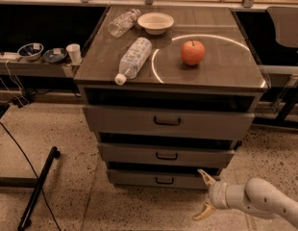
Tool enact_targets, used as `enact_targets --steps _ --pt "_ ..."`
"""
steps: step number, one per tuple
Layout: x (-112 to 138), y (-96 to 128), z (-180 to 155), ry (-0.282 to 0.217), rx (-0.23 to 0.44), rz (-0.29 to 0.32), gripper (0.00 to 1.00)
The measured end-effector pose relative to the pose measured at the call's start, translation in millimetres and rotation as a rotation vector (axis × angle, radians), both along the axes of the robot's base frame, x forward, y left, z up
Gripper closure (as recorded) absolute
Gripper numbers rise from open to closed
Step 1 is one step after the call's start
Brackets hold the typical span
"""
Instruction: Open bottom drawer
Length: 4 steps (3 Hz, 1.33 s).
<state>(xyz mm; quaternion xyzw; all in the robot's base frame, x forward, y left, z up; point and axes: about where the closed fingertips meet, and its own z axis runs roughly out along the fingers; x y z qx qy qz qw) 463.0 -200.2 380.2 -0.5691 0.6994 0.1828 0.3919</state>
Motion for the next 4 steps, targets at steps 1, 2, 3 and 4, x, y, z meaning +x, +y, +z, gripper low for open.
enact_targets --steps 1,2,3,4 --pt "5 7 -45 -0.06 -0.044 0.096 0.0" --pt "4 10 -52 -0.073 -0.048 0.115 0.0" --pt "9 7 -63 -0.07 -0.084 0.099 0.0" --pt "28 -17 -97 -0.07 -0.167 0.053 0.0"
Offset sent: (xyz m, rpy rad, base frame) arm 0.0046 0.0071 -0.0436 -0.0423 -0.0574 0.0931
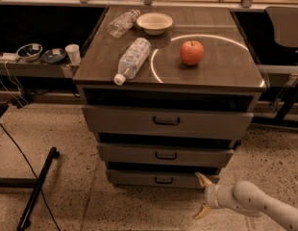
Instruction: Open bottom drawer
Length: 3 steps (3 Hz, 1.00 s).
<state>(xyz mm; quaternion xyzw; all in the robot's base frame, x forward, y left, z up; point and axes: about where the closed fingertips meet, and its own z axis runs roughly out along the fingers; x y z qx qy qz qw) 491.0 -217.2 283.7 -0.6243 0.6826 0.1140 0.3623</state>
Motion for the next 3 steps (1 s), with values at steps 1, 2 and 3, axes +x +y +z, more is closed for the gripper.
enact_targets --steps 1,2,3 --pt "25 -25 -22 -0.005 -0.067 -0.031 0.0" --pt "53 -47 -50 0.03 -0.104 -0.033 0.0" --pt "74 -55 -75 0.062 -0.122 -0.025 0.0"
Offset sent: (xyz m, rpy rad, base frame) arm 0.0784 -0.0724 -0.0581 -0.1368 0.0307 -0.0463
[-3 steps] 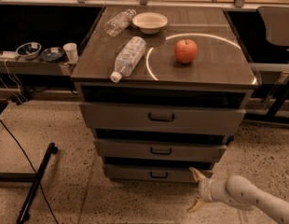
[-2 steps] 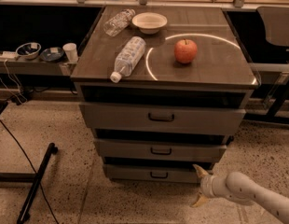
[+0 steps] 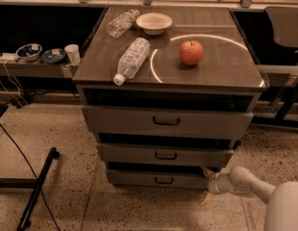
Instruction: Open bottom drawer
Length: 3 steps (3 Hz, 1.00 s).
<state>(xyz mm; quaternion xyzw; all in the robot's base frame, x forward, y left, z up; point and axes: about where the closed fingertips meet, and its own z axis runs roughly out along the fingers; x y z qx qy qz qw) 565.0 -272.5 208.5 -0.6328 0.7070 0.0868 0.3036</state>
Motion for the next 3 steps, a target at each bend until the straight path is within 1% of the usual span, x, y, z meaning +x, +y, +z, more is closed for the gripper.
enact_targets --steps 1,2,3 --pt "9 1 -31 0.044 -0.041 0.016 0.0" --pt "11 4 -48 0.061 -0.066 0.02 0.19" --pt "9 9 -48 0.036 -0.072 0.023 0.37"
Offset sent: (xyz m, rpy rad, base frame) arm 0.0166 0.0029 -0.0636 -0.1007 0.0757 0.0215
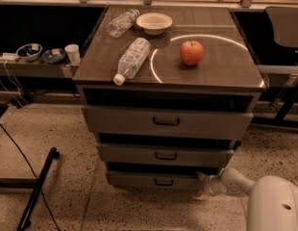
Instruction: Open bottom drawer
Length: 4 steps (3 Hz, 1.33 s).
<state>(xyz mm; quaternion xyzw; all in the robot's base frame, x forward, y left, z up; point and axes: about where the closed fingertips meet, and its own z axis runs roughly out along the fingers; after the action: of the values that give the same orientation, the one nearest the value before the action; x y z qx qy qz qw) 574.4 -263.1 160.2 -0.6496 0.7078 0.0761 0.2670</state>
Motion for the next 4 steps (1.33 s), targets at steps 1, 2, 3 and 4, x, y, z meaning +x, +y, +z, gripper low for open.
enact_targets --steps 1,2,3,4 --pt "-8 12 16 -0.063 0.005 0.02 0.38" --pt "-24 27 32 -0.106 0.014 0.042 0.45" --pt "-47 37 41 -0.108 0.019 0.052 0.45" --pt "-74 41 40 -0.08 0.026 0.045 0.45"
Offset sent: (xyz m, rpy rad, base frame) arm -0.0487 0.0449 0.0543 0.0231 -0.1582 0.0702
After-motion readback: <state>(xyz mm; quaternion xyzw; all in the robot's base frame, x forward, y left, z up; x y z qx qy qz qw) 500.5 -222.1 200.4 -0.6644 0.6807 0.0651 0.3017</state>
